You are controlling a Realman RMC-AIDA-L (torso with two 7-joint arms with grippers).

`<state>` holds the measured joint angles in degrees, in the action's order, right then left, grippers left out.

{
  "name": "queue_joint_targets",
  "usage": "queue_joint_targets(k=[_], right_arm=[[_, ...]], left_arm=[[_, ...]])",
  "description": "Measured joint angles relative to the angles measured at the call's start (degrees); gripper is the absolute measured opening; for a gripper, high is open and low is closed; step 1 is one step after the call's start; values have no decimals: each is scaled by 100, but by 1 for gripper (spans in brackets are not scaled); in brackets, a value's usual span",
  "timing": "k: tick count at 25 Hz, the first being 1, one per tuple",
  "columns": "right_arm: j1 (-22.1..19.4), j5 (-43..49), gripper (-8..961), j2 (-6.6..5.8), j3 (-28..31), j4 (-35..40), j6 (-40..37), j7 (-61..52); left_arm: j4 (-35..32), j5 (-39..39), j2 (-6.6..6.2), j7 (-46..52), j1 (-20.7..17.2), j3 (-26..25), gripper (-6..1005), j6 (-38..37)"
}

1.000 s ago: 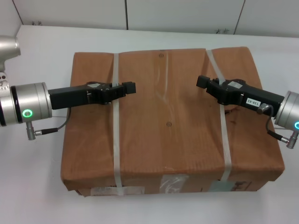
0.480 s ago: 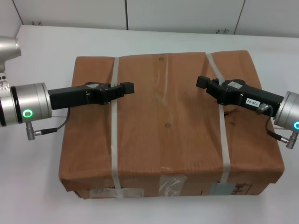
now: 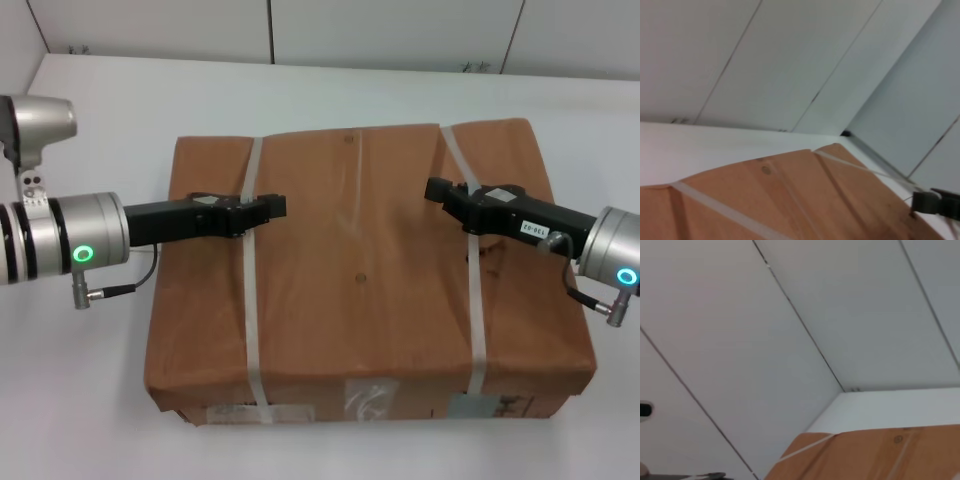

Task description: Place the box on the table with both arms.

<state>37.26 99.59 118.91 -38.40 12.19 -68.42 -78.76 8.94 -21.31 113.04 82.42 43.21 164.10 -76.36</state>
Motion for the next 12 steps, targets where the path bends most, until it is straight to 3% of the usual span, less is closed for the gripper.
queue_joint_targets(k=[12], right_arm=[[272, 1, 12, 21, -1, -469, 935, -15]], left_arm=[[-26, 150, 213, -136, 48, -1, 111, 988]])
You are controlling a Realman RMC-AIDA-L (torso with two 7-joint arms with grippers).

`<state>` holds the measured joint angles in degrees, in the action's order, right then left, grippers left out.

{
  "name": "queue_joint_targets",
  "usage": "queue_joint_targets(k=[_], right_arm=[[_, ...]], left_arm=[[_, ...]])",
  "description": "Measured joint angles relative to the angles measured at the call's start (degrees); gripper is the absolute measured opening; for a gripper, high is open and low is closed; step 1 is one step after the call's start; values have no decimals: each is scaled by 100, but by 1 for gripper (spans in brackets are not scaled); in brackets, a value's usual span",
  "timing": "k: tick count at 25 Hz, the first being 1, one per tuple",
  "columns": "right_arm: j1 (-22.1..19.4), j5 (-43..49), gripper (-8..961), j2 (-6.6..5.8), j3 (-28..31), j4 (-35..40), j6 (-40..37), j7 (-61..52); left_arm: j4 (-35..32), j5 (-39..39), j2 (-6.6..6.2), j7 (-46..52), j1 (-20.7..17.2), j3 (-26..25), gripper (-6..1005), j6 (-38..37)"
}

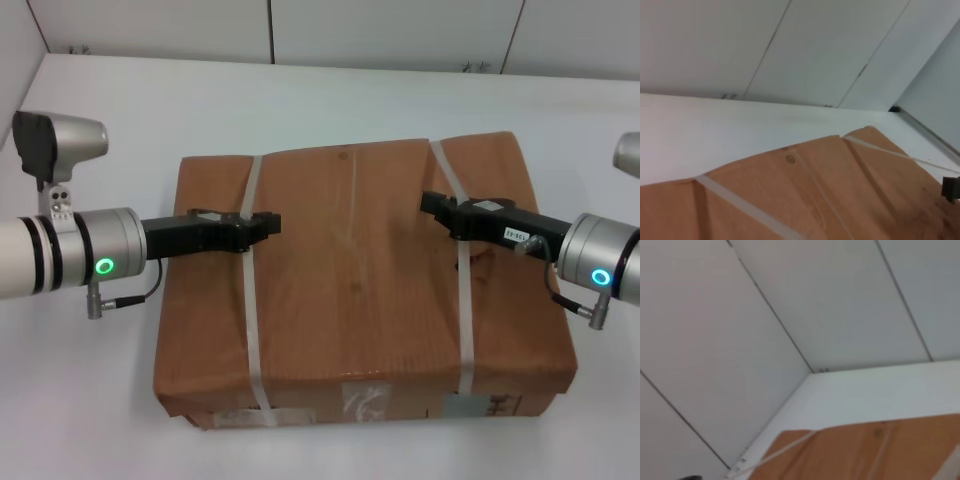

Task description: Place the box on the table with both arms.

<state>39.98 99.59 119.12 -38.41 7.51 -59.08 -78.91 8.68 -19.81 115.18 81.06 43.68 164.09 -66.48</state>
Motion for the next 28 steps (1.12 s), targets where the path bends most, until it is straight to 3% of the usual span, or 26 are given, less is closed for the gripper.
queue_joint_targets(k=[28], right_arm=[[361, 128, 16, -2, -111, -500, 932, -157]], left_arm=[[-47, 152, 119, -143, 60, 0, 110, 563]])
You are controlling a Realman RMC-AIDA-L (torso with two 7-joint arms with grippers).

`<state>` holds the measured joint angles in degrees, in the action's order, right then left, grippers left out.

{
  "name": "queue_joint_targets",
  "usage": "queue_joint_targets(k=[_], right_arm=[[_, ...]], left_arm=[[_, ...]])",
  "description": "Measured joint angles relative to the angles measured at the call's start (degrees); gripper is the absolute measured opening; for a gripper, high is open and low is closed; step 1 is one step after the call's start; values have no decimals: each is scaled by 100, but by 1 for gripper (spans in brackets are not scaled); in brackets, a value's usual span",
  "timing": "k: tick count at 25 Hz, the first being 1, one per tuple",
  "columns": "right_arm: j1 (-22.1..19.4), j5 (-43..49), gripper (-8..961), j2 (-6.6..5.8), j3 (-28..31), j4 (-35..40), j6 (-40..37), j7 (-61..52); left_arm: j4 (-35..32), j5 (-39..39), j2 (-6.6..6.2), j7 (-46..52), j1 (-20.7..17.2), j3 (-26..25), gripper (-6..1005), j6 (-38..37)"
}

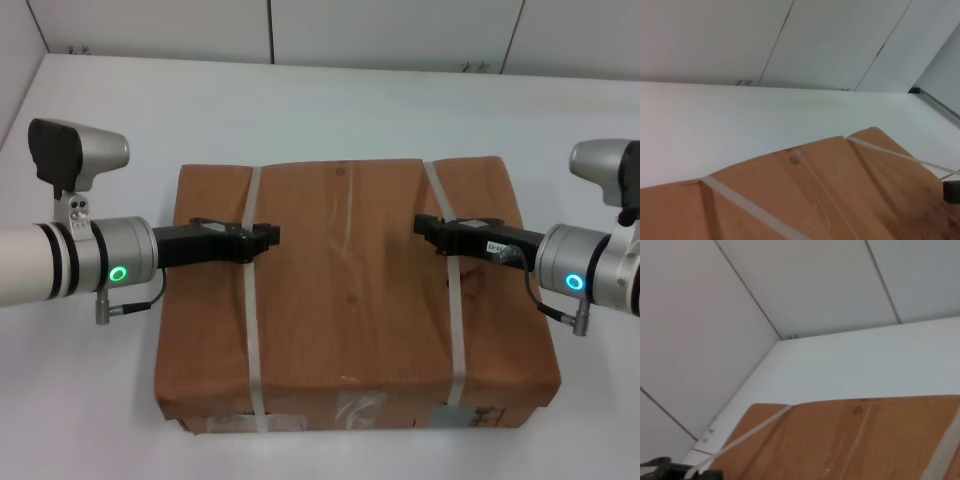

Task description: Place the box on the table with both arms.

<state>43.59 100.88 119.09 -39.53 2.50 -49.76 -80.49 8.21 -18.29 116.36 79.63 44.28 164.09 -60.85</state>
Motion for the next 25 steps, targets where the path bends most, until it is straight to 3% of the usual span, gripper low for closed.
queue_joint_targets(k=[9, 11, 19, 22, 25], right_arm=[[26, -20, 17, 0, 0, -60, 307, -72], [14, -51, 126, 0, 38, -60, 356, -81], [-46, -70, 413, 0, 429, -100, 594, -68], [-114, -71, 549, 0, 614, -110, 602, -10], [-207, -71, 656, 0, 793, -80, 604, 74]], left_arm=[[-136, 5, 9, -85, -17, 0, 117, 215], [-155, 14, 9, -87, -17, 0, 120, 257], [-286, 139, 26, -43, 4, 0, 130, 555], [-286, 124, 26, -74, -16, 0, 292, 549], [-286, 102, 25, -93, -27, -5, 354, 511]])
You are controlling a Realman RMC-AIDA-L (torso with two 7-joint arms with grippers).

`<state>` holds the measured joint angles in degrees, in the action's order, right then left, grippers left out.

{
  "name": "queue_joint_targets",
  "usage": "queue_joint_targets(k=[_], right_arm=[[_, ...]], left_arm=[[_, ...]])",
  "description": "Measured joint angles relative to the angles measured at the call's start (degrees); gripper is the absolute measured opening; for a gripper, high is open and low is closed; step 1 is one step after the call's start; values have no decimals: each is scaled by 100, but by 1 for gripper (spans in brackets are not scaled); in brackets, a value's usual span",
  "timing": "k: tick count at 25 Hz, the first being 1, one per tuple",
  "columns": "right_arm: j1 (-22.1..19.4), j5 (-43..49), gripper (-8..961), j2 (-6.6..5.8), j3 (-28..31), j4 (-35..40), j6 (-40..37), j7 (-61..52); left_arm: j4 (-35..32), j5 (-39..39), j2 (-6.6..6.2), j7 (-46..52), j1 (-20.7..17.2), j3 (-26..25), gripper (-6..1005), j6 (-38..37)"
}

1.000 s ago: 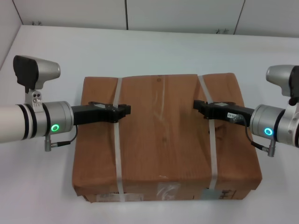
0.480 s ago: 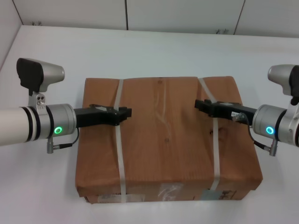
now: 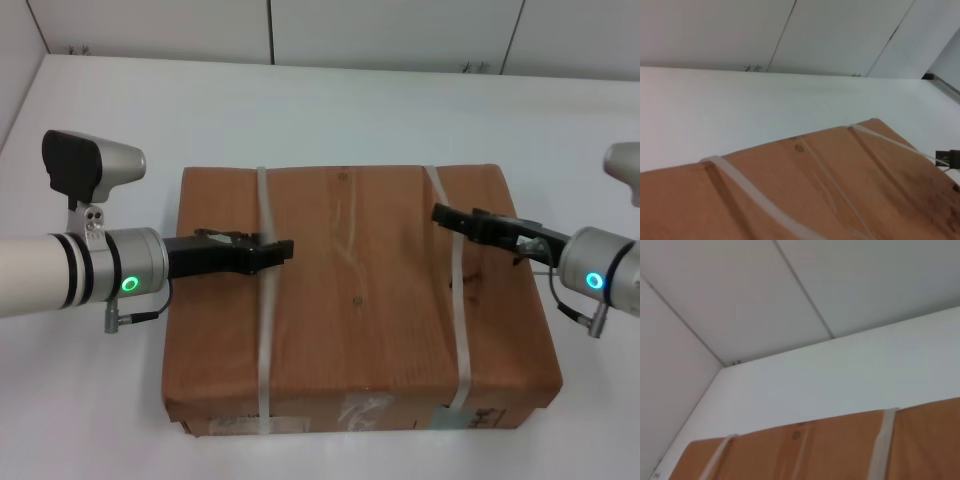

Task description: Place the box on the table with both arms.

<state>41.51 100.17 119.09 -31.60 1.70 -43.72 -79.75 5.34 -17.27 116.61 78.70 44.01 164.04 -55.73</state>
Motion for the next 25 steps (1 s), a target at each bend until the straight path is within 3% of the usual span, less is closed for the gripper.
queue_joint_targets(k=[3, 8, 14, 22, 25], right_arm=[[-93, 2, 763, 0, 305, 6, -78, 291], [-197, 4, 780, 0, 649, 17, -173, 578], [-447, 9, 801, 0, 1026, 323, -555, 707], [-642, 56, 828, -37, 958, 823, -2050, 1702], [-656, 72, 838, -47, 671, 1024, -2435, 1952]], left_arm=[[15, -7, -4, -8, -11, -19, 415, -12], [42, -22, -25, -96, -73, -54, 518, -25], [75, -298, -100, -332, -151, -61, 715, -313], [345, -1004, -299, -1423, -543, -30, 768, -2377], [370, -998, -404, -1620, -605, 2, 765, -2982]])
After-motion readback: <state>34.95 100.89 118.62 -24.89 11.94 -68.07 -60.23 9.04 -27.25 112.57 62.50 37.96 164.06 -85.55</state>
